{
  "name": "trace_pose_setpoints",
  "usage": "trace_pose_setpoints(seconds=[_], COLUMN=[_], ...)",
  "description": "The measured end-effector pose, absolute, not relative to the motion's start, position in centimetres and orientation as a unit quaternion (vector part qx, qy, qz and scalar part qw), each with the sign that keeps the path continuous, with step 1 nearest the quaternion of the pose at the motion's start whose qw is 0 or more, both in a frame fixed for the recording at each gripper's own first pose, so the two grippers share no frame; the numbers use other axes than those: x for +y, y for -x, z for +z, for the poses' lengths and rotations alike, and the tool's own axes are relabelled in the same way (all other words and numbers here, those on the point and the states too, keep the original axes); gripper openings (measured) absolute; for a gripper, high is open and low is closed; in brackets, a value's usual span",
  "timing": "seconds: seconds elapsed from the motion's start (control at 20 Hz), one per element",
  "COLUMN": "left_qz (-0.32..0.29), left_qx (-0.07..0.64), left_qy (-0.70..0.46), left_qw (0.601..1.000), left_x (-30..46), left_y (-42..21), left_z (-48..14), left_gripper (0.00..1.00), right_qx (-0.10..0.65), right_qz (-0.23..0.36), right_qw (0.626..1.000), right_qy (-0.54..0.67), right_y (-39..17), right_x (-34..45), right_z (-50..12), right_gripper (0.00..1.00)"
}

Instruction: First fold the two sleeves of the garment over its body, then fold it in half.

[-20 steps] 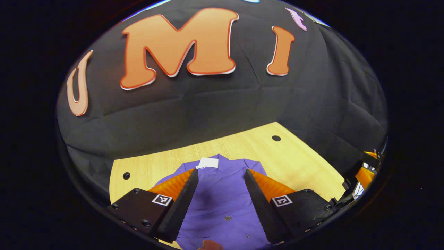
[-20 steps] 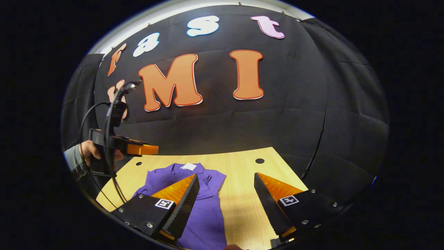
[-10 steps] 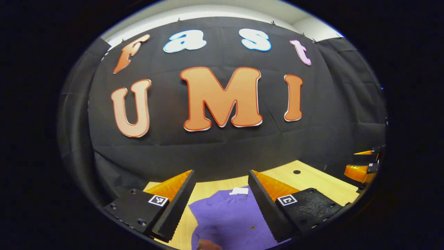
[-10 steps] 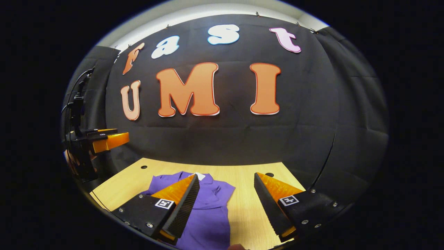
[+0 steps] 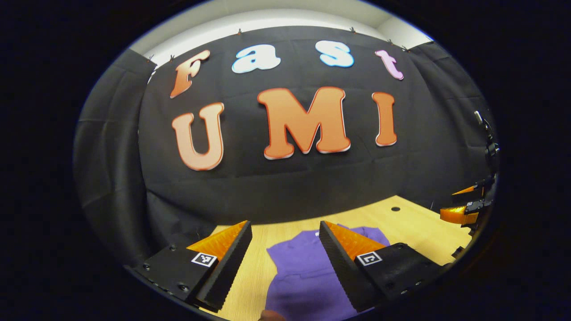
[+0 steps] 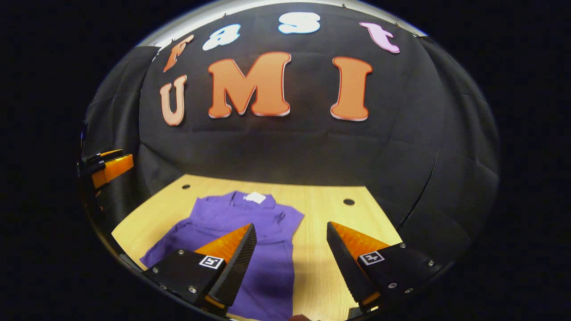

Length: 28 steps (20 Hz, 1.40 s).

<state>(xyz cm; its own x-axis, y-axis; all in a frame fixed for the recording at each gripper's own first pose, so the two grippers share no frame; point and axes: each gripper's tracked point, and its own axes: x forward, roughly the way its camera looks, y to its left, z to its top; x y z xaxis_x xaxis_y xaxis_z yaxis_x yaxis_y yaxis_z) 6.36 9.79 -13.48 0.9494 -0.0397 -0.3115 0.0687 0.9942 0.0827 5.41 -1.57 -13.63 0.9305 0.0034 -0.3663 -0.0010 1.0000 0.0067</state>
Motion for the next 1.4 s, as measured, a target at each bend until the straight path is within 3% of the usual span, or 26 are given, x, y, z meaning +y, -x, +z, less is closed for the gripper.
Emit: trace_pose_setpoints(seconds=[0.35,0.75,1.2,1.4], left_qz=[-0.013,-0.021,-0.01,-0.013], left_qx=[0.325,0.52,0.661,0.688], left_qy=[-0.043,-0.029,0.01,0.023], left_qw=[0.945,0.853,0.75,0.725], left_x=[12.6,14.9,16.8,16.6], left_y=[-1.7,6.3,13.3,14.9], left_z=[-23.8,-36.8,-41.6,-43.2], left_gripper=[0.98,0.99,0.99,0.99], right_qx=[0.329,0.454,0.544,0.566], right_qz=[0.013,0.022,0.013,0.013], right_qw=[0.943,0.89,0.838,0.823], right_qy=[-0.047,-0.036,-0.035,-0.045], right_y=[-1.4,4.2,8.0,9.1], right_x=[-0.5,0.2,-0.3,0.0], right_z=[-23.3,-31.1,-35.9,-37.1], right_gripper=[0.95,0.95,0.95,0.95])
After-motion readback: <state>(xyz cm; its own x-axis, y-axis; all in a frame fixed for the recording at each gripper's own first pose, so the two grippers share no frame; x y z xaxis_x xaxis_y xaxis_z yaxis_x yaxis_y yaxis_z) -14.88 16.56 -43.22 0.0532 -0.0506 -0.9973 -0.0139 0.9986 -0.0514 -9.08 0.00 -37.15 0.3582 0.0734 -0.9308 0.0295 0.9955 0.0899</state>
